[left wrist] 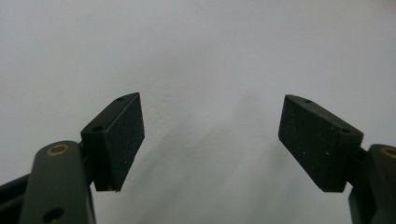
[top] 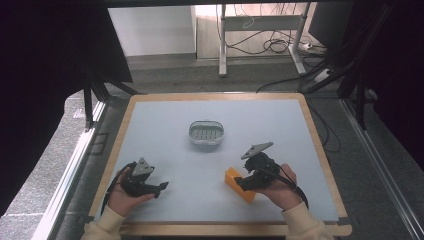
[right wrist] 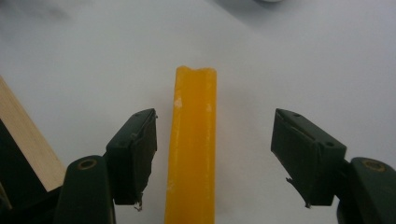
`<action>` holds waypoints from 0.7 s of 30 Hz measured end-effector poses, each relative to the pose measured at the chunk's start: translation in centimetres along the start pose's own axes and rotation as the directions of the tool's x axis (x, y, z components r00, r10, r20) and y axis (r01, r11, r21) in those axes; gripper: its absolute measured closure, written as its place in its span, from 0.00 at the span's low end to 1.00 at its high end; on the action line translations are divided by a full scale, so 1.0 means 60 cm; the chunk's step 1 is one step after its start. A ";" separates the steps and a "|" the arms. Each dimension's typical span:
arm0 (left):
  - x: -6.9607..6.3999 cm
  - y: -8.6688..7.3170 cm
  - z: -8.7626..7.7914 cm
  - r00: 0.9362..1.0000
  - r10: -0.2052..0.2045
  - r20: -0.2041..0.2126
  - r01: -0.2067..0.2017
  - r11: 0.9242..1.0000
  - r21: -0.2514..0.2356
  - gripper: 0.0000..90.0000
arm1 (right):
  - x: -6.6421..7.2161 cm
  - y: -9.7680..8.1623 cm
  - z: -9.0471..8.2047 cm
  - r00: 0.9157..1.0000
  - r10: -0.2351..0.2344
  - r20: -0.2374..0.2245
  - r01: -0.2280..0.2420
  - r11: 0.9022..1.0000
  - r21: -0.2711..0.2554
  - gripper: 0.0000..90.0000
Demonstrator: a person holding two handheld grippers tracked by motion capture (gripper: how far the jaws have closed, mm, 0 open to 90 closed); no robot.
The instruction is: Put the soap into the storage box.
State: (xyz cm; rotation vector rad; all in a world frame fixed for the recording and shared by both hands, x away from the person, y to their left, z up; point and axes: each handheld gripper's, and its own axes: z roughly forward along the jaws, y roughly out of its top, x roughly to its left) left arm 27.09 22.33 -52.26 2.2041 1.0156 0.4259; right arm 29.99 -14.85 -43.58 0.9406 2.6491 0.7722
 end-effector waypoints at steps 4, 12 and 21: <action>0.000 0.000 0.000 1.000 0.001 0.000 -0.001 1.000 0.001 0.25 | 0.006 0.003 0.008 1.000 -0.011 0.006 0.010 1.000 0.019 0.35; -0.001 0.000 0.000 1.000 0.002 0.000 -0.002 1.000 0.002 0.25 | 0.011 0.008 0.016 1.000 -0.019 0.011 0.018 0.999 0.044 0.36; -0.001 0.000 0.001 1.000 0.005 0.002 -0.005 1.000 0.002 0.25 | 0.014 0.012 0.028 0.999 -0.024 0.023 0.022 0.996 0.082 0.37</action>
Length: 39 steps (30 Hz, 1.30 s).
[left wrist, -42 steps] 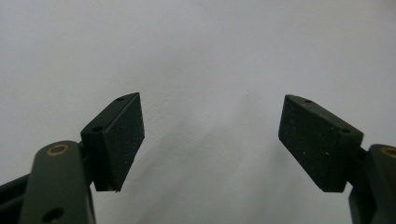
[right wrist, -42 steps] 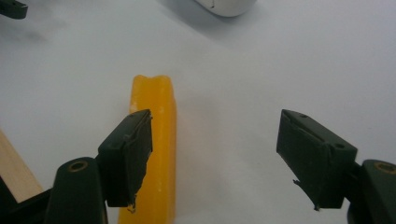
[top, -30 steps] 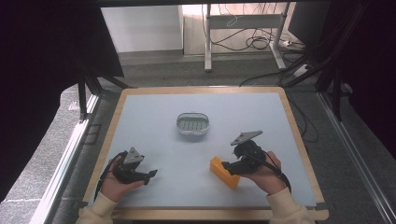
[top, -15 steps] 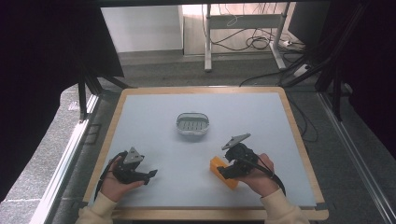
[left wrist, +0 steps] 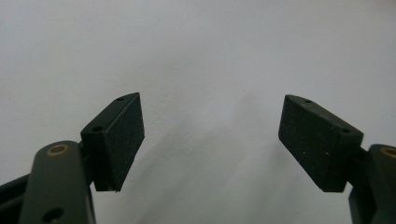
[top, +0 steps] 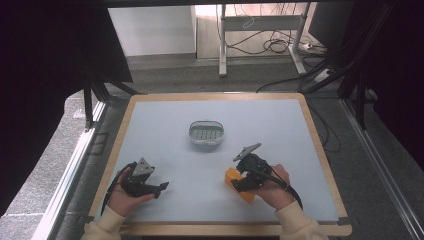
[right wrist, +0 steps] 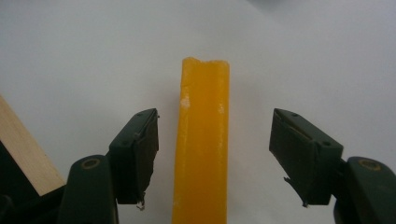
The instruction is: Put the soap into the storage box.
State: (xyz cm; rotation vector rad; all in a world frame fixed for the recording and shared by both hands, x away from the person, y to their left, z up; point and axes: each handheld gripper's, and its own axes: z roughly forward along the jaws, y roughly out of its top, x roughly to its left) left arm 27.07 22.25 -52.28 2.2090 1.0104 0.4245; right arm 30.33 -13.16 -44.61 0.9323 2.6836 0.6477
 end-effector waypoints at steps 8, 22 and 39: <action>0.000 0.000 0.000 1.000 -0.001 0.000 0.001 1.000 -0.002 0.25 | 0.001 0.003 0.018 1.000 0.004 -0.001 -0.004 0.998 0.060 0.40; 0.000 0.000 0.000 1.000 0.003 0.002 -0.003 1.000 0.001 0.25 | -0.001 0.005 0.045 1.000 0.022 -0.020 -0.019 0.988 0.153 0.53; 0.000 0.001 -0.001 1.000 0.003 0.001 -0.003 1.000 0.000 0.25 | 0.005 0.009 0.053 0.999 -0.018 -0.039 0.025 0.982 0.188 0.69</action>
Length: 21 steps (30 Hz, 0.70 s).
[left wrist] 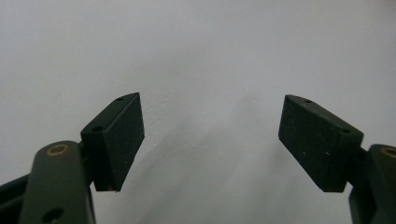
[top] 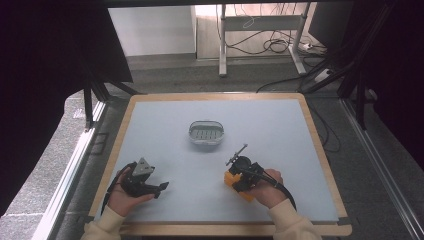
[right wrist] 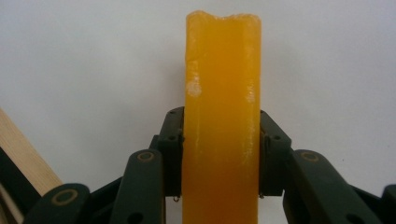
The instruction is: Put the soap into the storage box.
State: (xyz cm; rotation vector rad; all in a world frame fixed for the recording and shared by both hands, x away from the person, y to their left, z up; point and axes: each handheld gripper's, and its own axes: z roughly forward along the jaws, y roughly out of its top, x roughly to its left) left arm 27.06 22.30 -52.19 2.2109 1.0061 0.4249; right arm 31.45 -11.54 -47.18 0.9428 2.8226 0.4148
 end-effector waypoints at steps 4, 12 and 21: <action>0.000 0.000 0.000 1.000 0.000 0.000 0.000 1.000 0.001 0.25 | 0.000 -0.001 -0.004 1.000 -0.003 0.008 0.003 1.000 -0.016 0.69; 0.000 0.000 0.000 1.000 0.000 0.000 0.000 1.000 0.001 0.25 | -0.002 -0.003 -0.028 1.000 -0.012 0.005 0.012 0.998 -0.057 0.69; 0.000 0.000 0.000 1.000 -0.004 0.000 0.004 1.000 0.000 0.25 | -0.012 0.000 -0.049 0.999 -0.034 0.002 0.034 0.995 -0.090 0.69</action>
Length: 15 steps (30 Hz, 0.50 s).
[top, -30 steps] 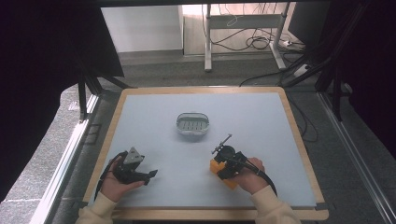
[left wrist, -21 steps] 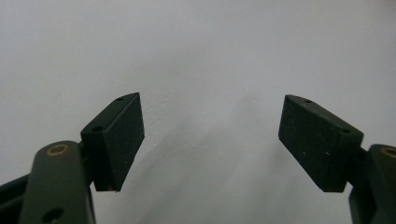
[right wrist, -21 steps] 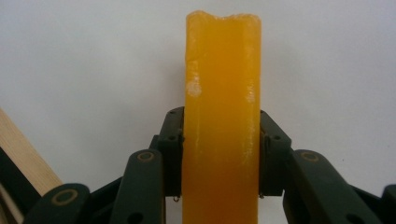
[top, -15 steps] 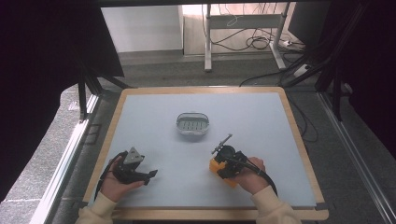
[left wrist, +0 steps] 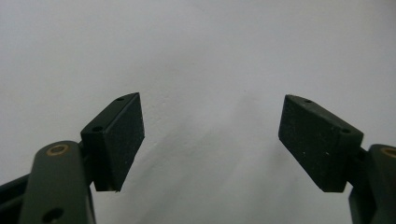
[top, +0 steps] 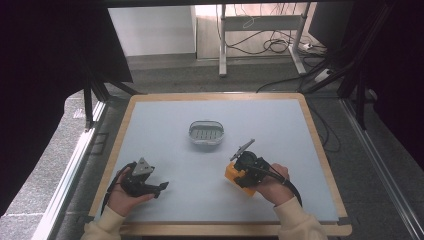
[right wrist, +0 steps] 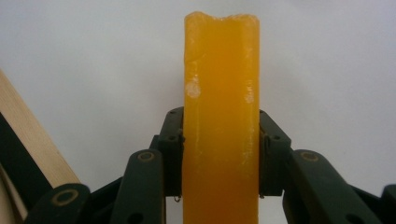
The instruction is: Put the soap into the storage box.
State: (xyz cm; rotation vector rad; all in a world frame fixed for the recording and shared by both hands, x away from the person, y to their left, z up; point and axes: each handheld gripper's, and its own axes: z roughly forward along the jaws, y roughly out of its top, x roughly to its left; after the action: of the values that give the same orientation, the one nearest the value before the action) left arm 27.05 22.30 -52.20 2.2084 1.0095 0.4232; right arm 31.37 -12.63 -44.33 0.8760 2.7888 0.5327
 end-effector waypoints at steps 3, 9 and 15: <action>0.001 0.000 0.000 1.000 0.001 0.000 -0.001 1.000 -0.001 0.25 | -0.003 0.003 -0.003 1.000 -0.003 -0.006 0.003 1.000 -0.006 0.69; 0.001 0.000 -0.001 1.000 0.002 0.001 -0.002 1.000 -0.001 0.25 | -0.009 0.012 -0.012 1.000 -0.019 -0.019 0.019 1.000 -0.012 0.69; 0.002 0.000 -0.001 1.000 0.001 0.000 -0.001 1.000 0.000 0.25 | -0.019 0.014 -0.016 1.000 -0.015 -0.025 0.015 1.000 -0.024 0.69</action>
State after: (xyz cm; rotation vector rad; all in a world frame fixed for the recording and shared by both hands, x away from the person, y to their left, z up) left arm 27.08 22.42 -52.16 2.2093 1.0082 0.4242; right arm 32.51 -12.92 -43.03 0.8488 2.8028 0.5778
